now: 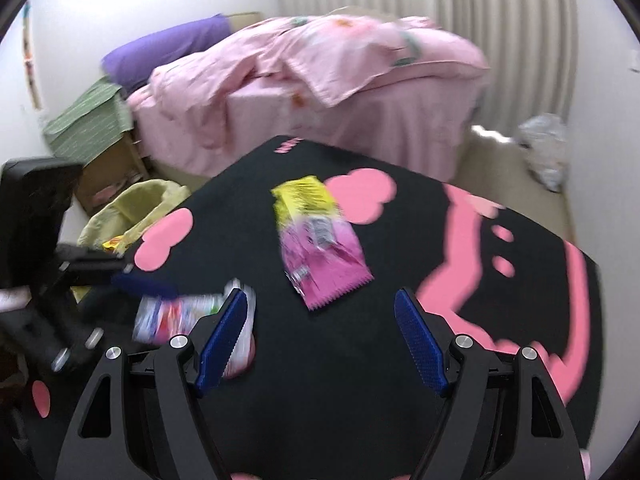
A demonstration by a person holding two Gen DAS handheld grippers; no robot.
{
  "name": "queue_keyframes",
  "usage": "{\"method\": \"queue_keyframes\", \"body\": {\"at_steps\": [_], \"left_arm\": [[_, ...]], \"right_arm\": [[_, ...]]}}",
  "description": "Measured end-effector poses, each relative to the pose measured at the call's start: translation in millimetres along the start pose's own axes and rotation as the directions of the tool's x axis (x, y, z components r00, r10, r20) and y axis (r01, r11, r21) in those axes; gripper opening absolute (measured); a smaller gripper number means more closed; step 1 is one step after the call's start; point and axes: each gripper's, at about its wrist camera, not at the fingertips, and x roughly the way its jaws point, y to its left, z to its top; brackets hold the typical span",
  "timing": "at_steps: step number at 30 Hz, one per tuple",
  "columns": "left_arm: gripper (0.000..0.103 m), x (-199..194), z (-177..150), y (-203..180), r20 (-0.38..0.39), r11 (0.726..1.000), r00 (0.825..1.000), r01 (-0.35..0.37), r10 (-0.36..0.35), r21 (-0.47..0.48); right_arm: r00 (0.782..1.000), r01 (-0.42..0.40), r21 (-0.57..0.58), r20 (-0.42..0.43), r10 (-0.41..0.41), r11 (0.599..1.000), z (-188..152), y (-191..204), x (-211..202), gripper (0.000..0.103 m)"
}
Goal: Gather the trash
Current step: 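Move both tools back to the table toward the white and pink wrappers, then grasp the yellow-pink candy wrapper with the right tool while the left tool grasps the white tissue pack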
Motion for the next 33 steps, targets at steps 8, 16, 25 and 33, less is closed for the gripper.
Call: {"method": "queue_keyframes", "body": {"at_steps": [8,16,25,33], "left_arm": [[0.065,-25,-17,-1,0.076,0.997,0.995,-0.073,0.071,0.021],[0.065,-26,-20,7,0.075,0.999,0.996,-0.047,0.047,-0.003],[0.066,-4,-18,-5,-0.003,0.996,0.998,-0.059,0.059,0.072],[0.066,-6,-36,-35,-0.023,0.992,0.999,-0.046,0.049,0.117]], "right_arm": [[0.996,-0.041,0.032,-0.084,0.044,0.999,29,-13,62,0.073],[0.991,-0.011,0.044,-0.131,0.017,0.999,14,-9,54,0.039],[0.991,0.135,0.167,-0.001,-0.137,0.977,-32,-9,-33,0.036],[0.973,0.189,0.273,0.080,-0.218,0.943,-95,-8,-101,0.036]]}}
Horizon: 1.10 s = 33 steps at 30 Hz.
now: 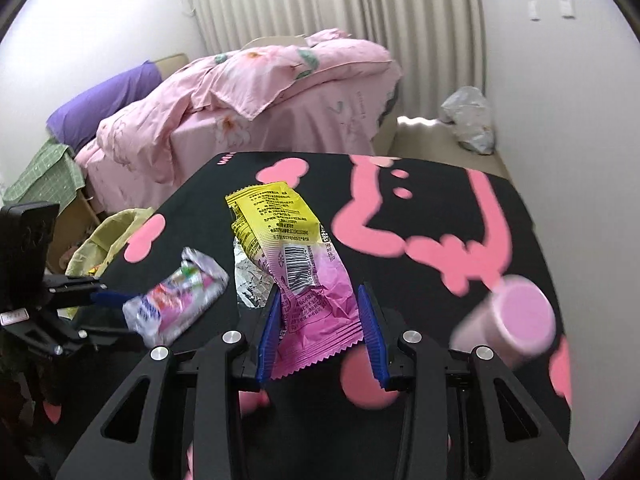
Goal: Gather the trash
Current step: 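Grasp the yellow-pink candy wrapper with the right tool while the left tool grasps the white tissue pack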
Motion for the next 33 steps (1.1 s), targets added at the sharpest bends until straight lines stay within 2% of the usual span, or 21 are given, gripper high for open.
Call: {"method": "queue_keyframes", "body": {"at_steps": [5,7,10,13,15,17,19,21,23,33], "left_arm": [[0.066,10,2,-6,-0.015,0.989,0.989,-0.148,0.148,-0.029],[0.066,19,3,-18,-0.018,0.974,0.975,-0.223,0.224,0.032],[0.066,27,2,-27,-0.021,0.952,0.955,-0.294,0.296,0.081],[0.054,24,3,-23,-0.022,0.946,0.945,-0.324,0.325,0.025],[0.041,17,1,-18,-0.014,0.950,0.950,-0.311,0.310,-0.035],[0.040,10,-1,-16,0.001,0.964,0.966,-0.257,0.257,-0.069],[0.037,1,-5,-19,0.026,0.969,0.971,-0.235,0.237,-0.073],[0.029,-10,-7,-23,0.054,0.969,0.969,-0.236,0.239,-0.069],[0.024,-22,-7,-25,0.079,0.968,0.966,-0.240,0.246,-0.077],[0.021,-91,-12,-29,0.213,0.965,0.942,-0.241,0.258,-0.103]], "right_arm": [[1.000,-0.007,0.094,0.024,0.005,0.996,-27,-17,-24,0.036],[0.999,-0.002,0.108,0.032,-0.001,0.994,-34,-19,-29,0.036],[0.999,0.000,0.126,0.034,-0.005,0.992,-45,-21,-37,0.036],[0.999,0.002,0.141,0.035,-0.007,0.990,-54,-24,-43,0.036],[0.999,0.008,0.148,0.039,-0.014,0.989,-59,-25,-48,0.036],[0.999,0.010,0.153,0.040,-0.016,0.988,-61,-25,-50,0.036],[0.999,0.013,0.151,0.042,-0.020,0.988,-63,-24,-53,0.036],[0.999,0.013,0.155,0.046,-0.020,0.988,-64,-23,-57,0.036],[0.998,0.011,0.155,0.058,-0.020,0.988,-63,-20,-62,0.036],[0.988,0.008,0.071,0.150,-0.018,0.997,-38,15,-96,0.036]]}}
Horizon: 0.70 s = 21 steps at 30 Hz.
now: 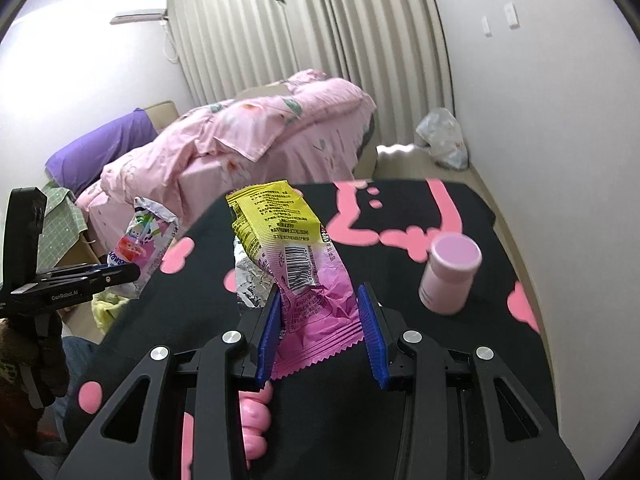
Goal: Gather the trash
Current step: 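Grasp the yellow-pink candy wrapper with the right tool while the left tool grasps the white tissue pack, then carry both items over the yellow trash bag and open both tools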
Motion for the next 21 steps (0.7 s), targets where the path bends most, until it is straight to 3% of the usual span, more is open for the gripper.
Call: {"method": "queue_keyframes", "body": {"at_steps": [9,21], "left_arm": [[0.022,-49,-3,37,0.084,0.999,0.996,0.003,0.001,-0.046],[0.022,-91,-24,138,0.120,0.973,0.987,-0.082,0.110,-0.213]], "right_arm": [[0.998,-0.044,-0.105,0.034,0.048,0.993,30,57,-14,0.037],[0.993,-0.108,-0.311,0.004,0.115,0.944,54,168,14,0.036]]}}
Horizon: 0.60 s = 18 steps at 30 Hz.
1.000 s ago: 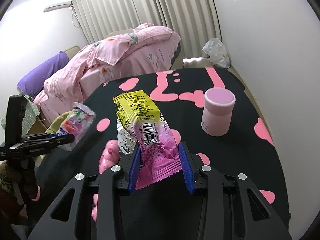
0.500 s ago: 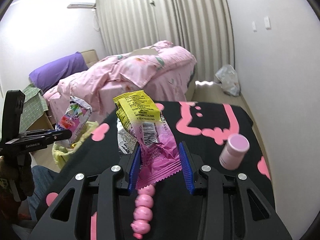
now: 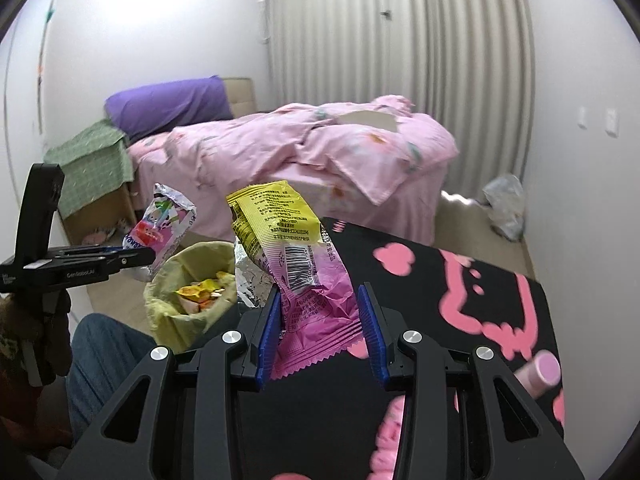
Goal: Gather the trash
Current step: 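Carry both items over the yellow trash bag and open both tools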
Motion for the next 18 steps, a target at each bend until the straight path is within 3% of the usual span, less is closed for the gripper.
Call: {"method": "queue_keyframes", "body": {"at_steps": [9,18], "left_arm": [[0.022,14,-11,73,-0.032,0.987,0.997,-0.070,0.066,-0.147],[0.022,63,-15,103,-0.118,0.976,0.991,-0.083,0.060,-0.203]], "right_arm": [[0.993,-0.091,-0.069,-0.079,0.086,0.993,31,41,65,0.036],[0.969,-0.200,-0.085,-0.164,0.184,0.976,51,78,148,0.037]]}}
